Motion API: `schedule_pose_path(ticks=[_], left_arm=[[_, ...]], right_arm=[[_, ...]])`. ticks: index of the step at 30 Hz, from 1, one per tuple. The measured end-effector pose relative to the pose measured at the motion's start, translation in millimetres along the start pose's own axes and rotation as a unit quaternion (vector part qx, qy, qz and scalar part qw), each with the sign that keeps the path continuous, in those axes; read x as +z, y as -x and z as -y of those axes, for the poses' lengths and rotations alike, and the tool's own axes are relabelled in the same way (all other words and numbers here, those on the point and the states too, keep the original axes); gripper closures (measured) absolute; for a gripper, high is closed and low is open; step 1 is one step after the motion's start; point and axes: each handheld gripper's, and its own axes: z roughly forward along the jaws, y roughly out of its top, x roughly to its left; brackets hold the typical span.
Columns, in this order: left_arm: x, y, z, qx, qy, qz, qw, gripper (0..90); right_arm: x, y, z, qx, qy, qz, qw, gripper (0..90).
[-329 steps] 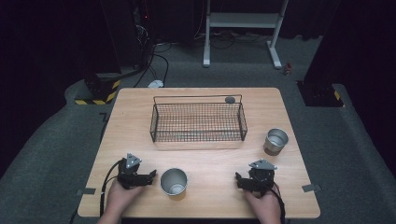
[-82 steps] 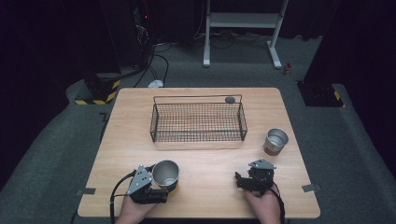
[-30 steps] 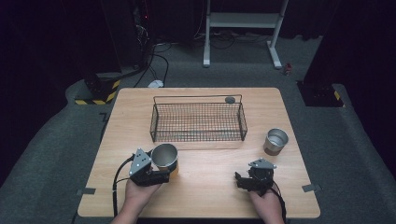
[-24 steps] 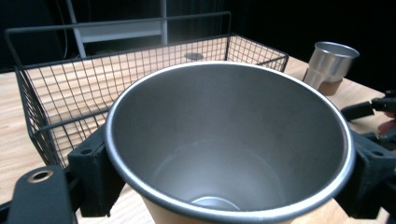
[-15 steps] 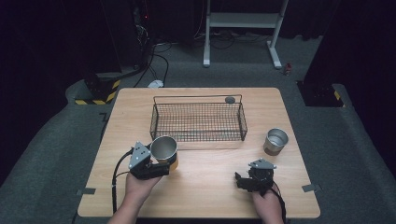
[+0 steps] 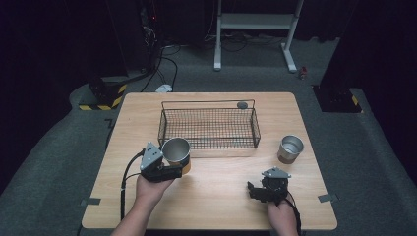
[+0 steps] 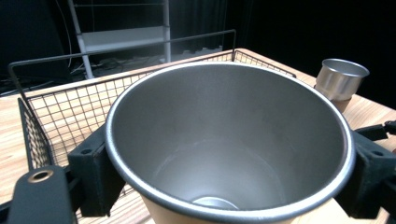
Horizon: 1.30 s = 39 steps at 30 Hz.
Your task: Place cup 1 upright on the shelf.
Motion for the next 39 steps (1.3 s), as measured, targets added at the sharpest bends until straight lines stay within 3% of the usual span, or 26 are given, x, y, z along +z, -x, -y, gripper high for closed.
schedule_pose_path(ticks=[19,39], left_arm=[[15.0,1.9,-19.1,0.000,0.013,0.000,0.9999,13.7],[32.4,-11.8,-41.7,-0.002,0.022,-0.015,0.9996,13.7]], right_arm=[[0.1,-0.2,0.0,0.001,0.001,0.000,1.0000,9.5],[-1.0,-0.8,1.1,-0.001,-0.001,-0.003,1.0000,9.5]])
